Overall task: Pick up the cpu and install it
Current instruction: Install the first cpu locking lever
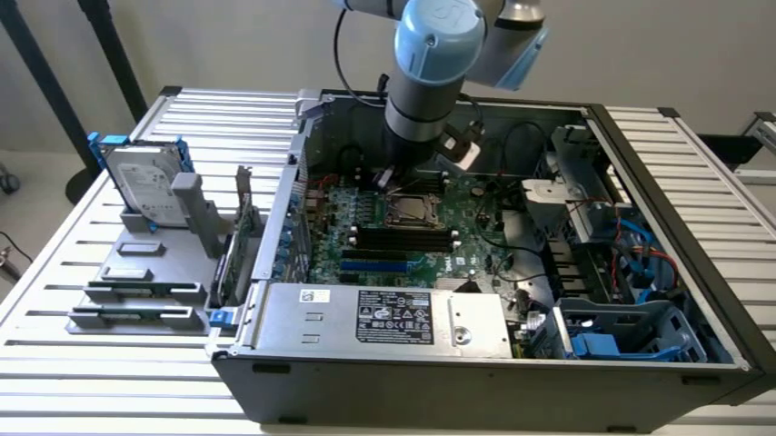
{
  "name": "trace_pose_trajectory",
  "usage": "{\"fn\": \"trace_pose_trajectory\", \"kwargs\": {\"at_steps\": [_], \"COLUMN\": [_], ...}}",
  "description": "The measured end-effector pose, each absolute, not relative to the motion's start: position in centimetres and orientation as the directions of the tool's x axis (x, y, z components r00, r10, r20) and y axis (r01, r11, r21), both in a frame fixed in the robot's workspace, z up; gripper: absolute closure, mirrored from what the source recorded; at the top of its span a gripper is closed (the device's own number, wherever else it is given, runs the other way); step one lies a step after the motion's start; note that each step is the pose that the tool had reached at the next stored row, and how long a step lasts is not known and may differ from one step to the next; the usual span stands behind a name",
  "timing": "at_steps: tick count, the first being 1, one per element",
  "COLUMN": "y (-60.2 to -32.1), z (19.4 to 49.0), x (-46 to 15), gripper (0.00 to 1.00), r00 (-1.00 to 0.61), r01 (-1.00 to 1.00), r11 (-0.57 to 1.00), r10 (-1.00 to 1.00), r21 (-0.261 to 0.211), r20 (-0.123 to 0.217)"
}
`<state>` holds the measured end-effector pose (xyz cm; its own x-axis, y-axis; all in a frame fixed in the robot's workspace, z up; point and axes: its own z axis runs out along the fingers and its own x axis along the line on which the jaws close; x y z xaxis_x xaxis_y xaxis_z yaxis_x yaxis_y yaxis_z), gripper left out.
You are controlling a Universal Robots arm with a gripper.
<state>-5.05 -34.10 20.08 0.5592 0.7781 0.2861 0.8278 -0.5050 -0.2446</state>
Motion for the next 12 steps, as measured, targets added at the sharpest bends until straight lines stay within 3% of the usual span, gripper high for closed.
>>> {"fn": "trace_pose_trajectory", "kwargs": {"at_steps": [12], "y": [-34.31], "z": [20.32], "x": [-5.53], "gripper": [0.89], "r00": [0.559], "r01": [0.828], "r11": [-0.505], "r10": [0.778], "r21": [-0.245], "r20": [0.286]}}
